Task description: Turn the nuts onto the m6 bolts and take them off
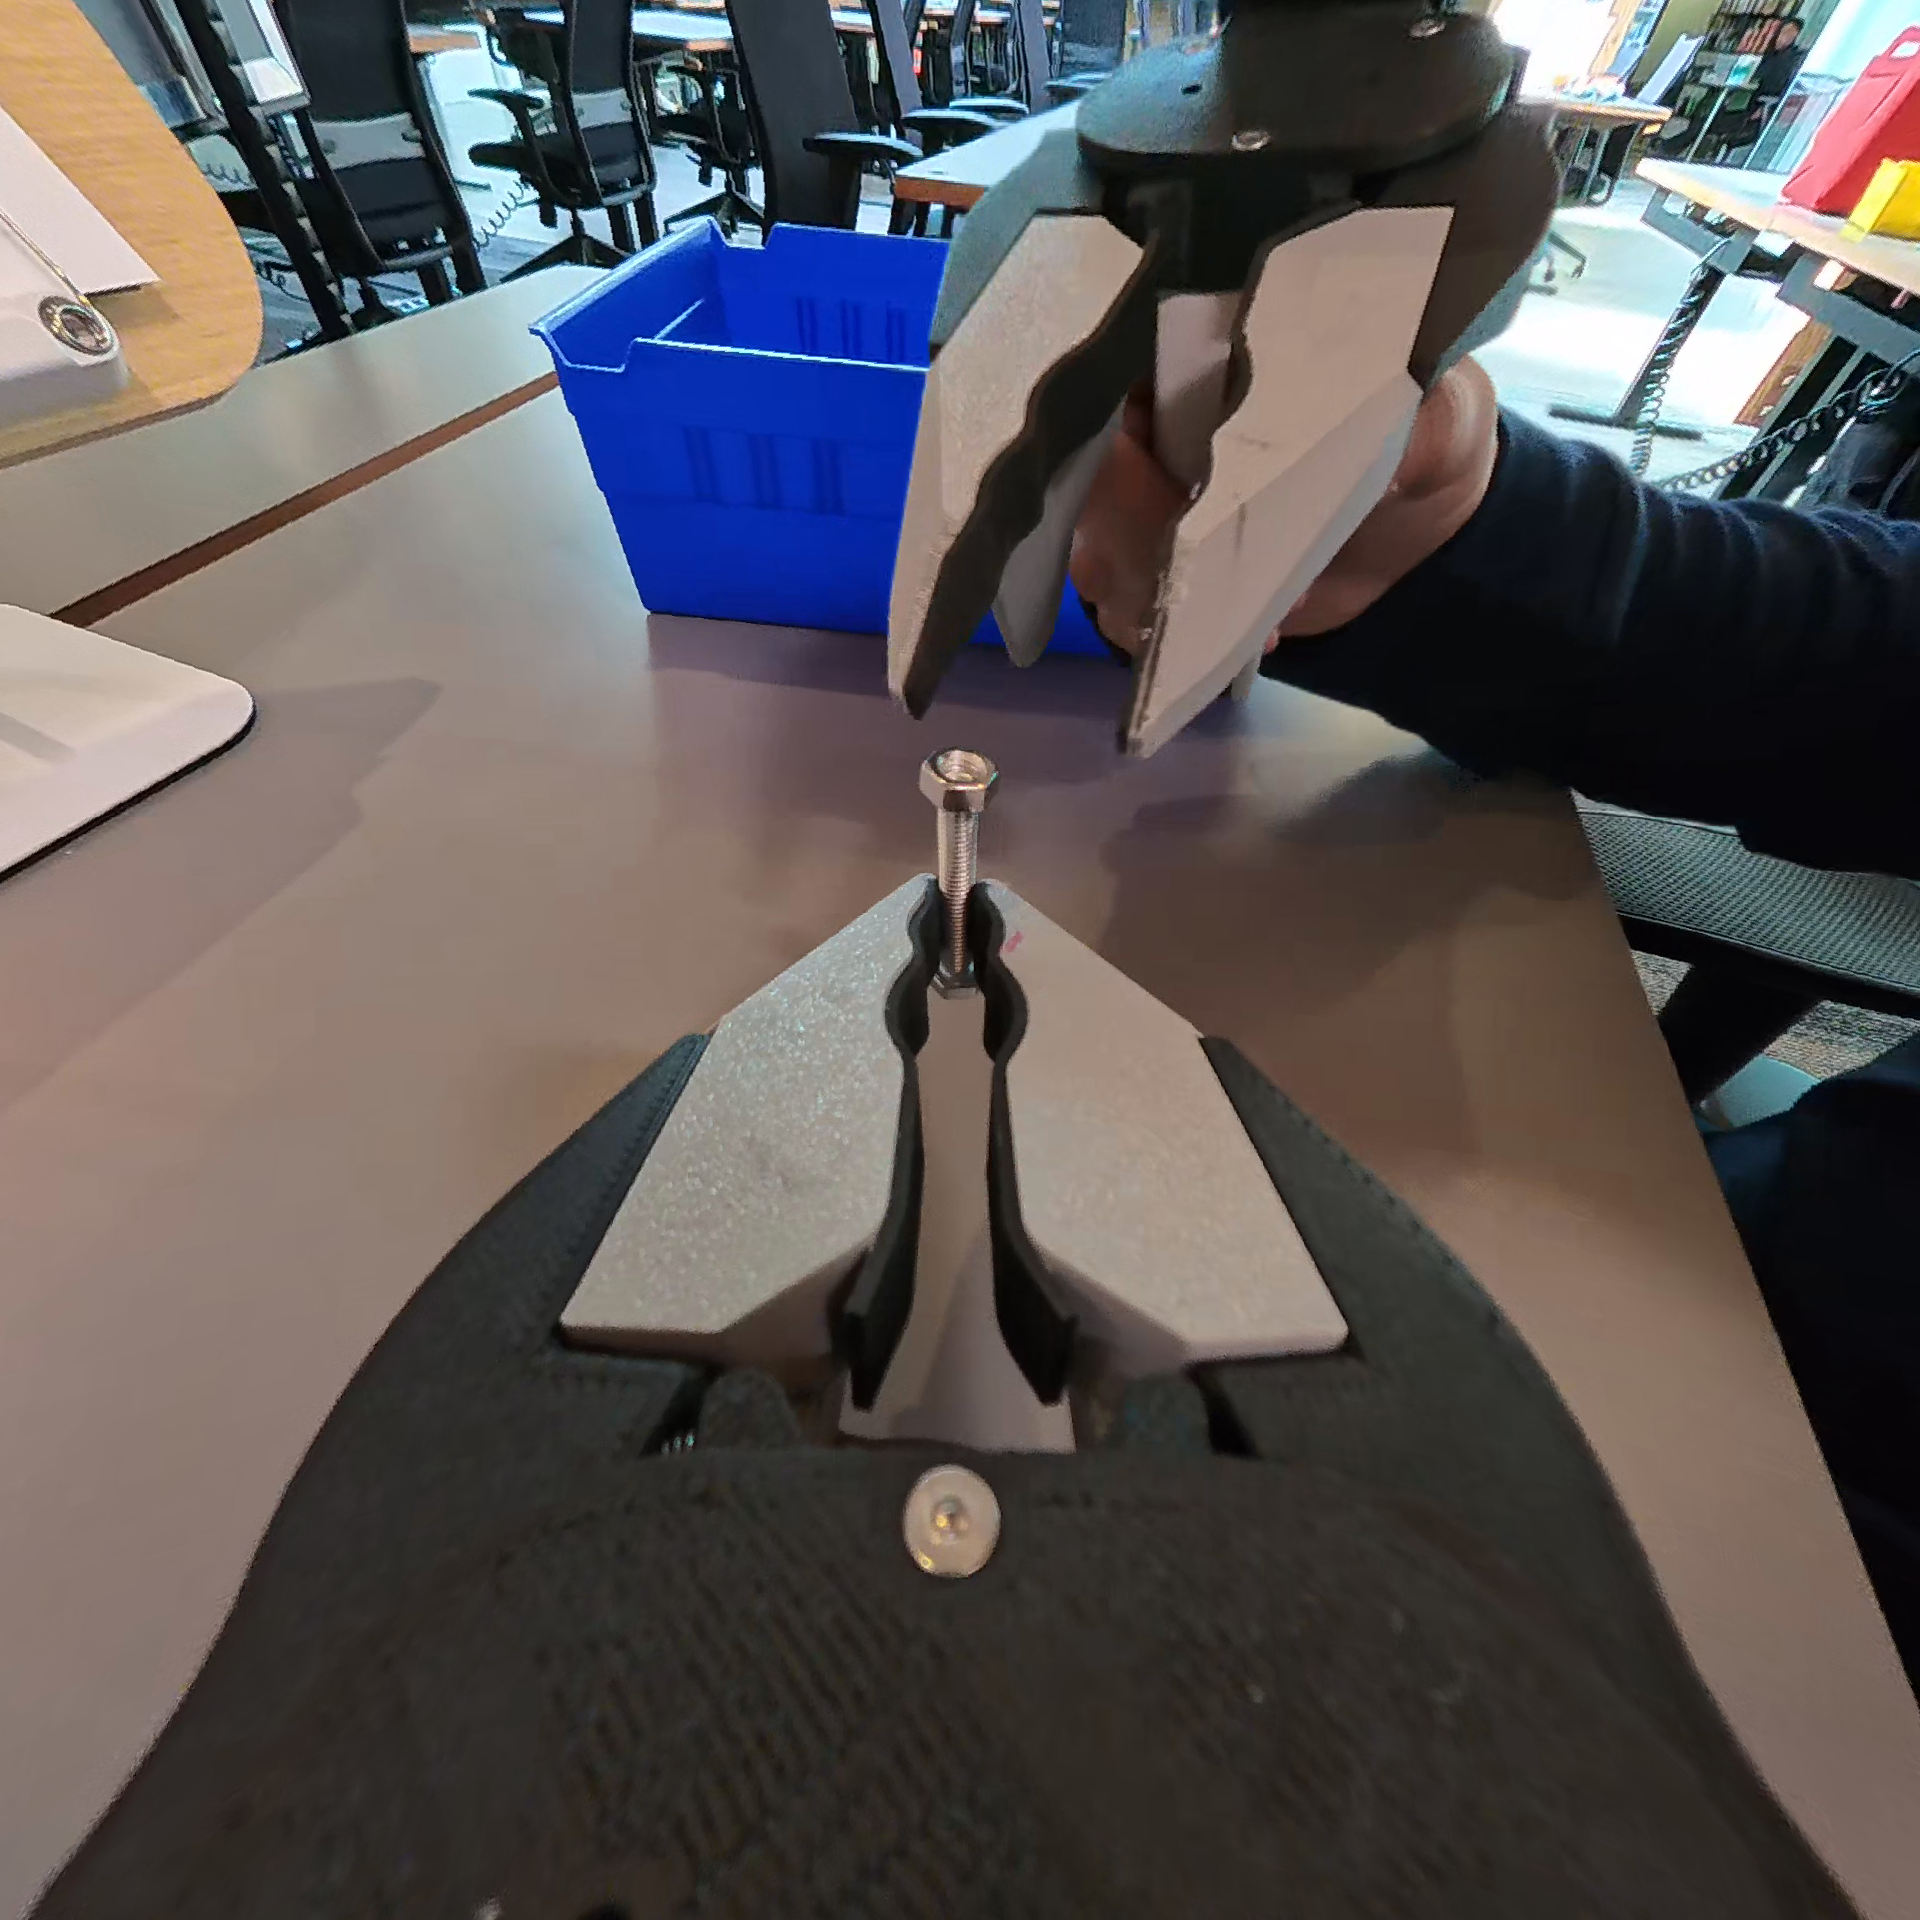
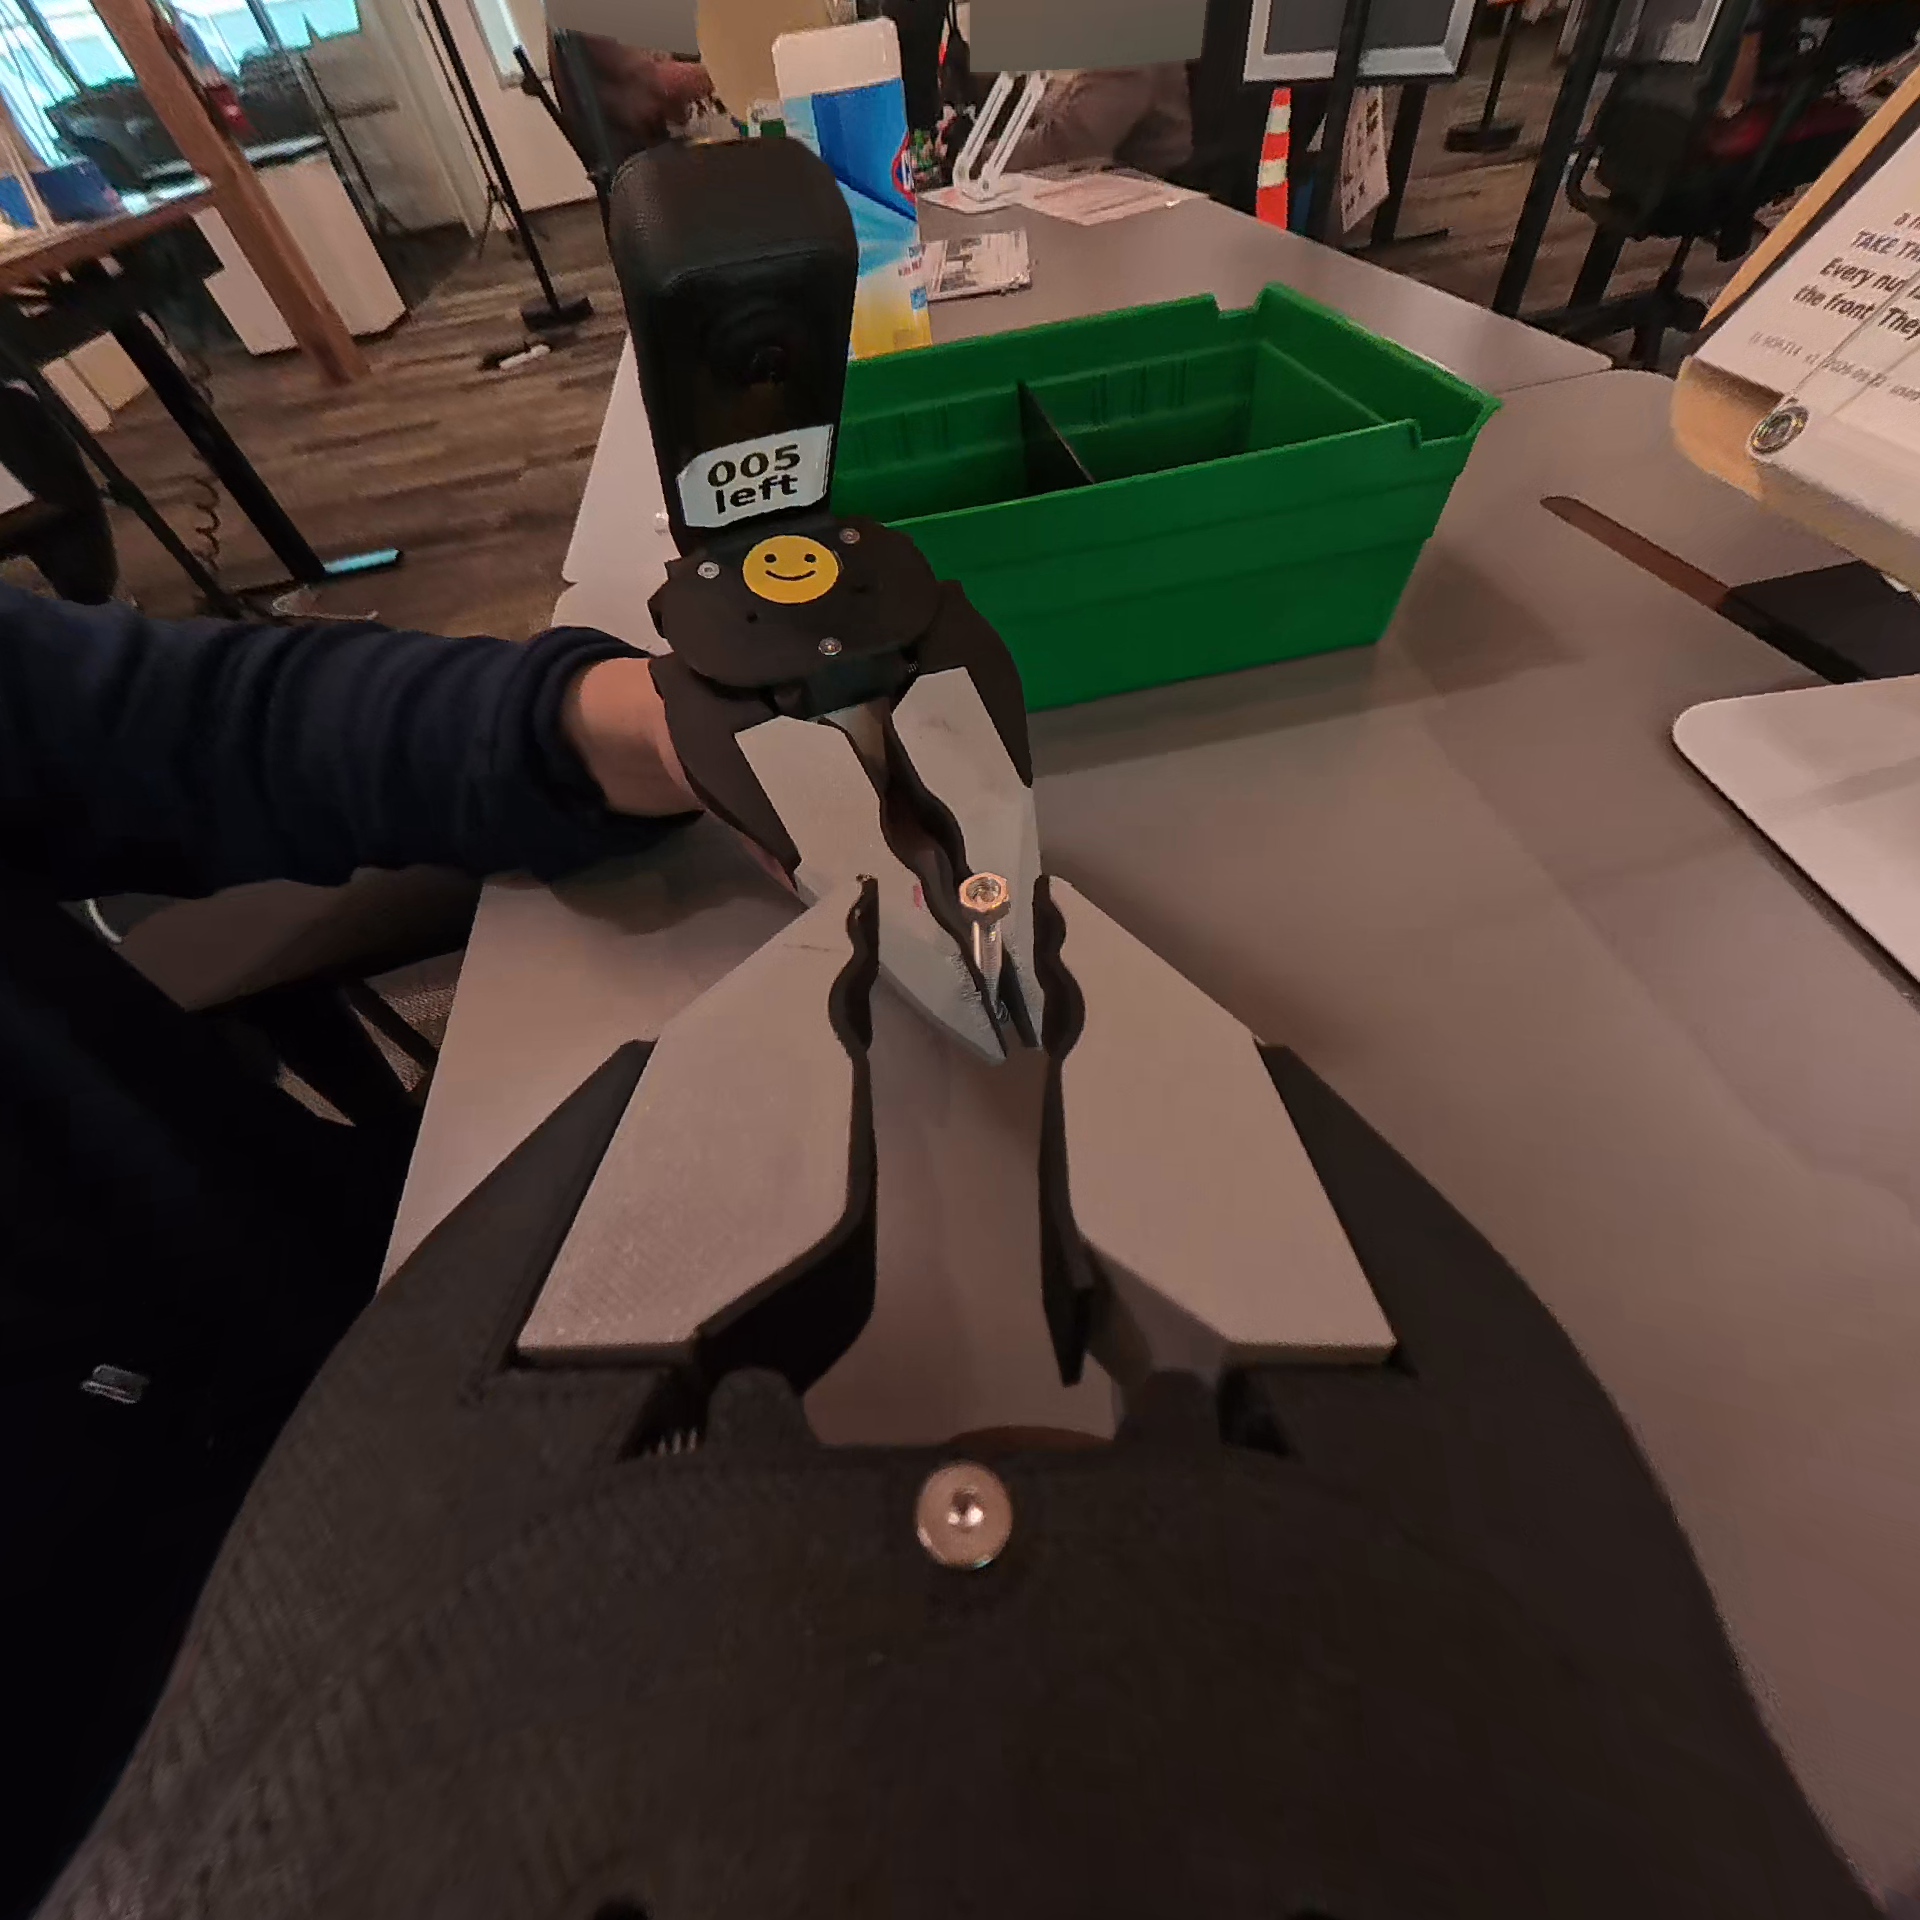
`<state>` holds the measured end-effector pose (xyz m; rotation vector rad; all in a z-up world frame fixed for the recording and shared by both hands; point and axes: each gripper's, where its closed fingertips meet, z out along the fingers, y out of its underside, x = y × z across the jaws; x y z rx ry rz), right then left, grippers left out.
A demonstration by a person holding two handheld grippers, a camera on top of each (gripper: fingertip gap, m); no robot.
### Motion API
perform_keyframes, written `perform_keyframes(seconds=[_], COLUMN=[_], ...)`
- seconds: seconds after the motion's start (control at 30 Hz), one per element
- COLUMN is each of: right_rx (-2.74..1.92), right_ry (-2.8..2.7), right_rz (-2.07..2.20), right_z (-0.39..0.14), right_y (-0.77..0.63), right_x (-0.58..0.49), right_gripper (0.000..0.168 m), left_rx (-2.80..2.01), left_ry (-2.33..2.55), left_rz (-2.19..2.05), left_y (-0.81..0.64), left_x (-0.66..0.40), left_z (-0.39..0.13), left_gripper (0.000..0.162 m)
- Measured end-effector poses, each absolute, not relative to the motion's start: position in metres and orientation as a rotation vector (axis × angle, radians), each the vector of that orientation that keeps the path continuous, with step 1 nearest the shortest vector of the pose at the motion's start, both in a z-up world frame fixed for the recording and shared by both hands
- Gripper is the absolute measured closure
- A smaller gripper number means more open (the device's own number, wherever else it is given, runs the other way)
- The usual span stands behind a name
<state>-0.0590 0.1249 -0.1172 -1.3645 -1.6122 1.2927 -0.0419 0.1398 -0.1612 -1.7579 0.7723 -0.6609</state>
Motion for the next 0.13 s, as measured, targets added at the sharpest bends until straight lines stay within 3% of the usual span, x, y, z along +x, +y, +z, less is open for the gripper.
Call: perform_keyframes(seconds=[0.13], right_rx=[-1.359], right_ry=[-1.618], right_rz=[1.248], right_z=[-0.1232], right_y=[0.127], right_x=[-0.0577], right_gripper=[0.142], left_rx=[-1.754], left_ry=[0.773], left_rz=[-0.66], left_y=[0.1392], left_x=[-0.0396], left_z=[-0.1602], left_gripper=[0.159])
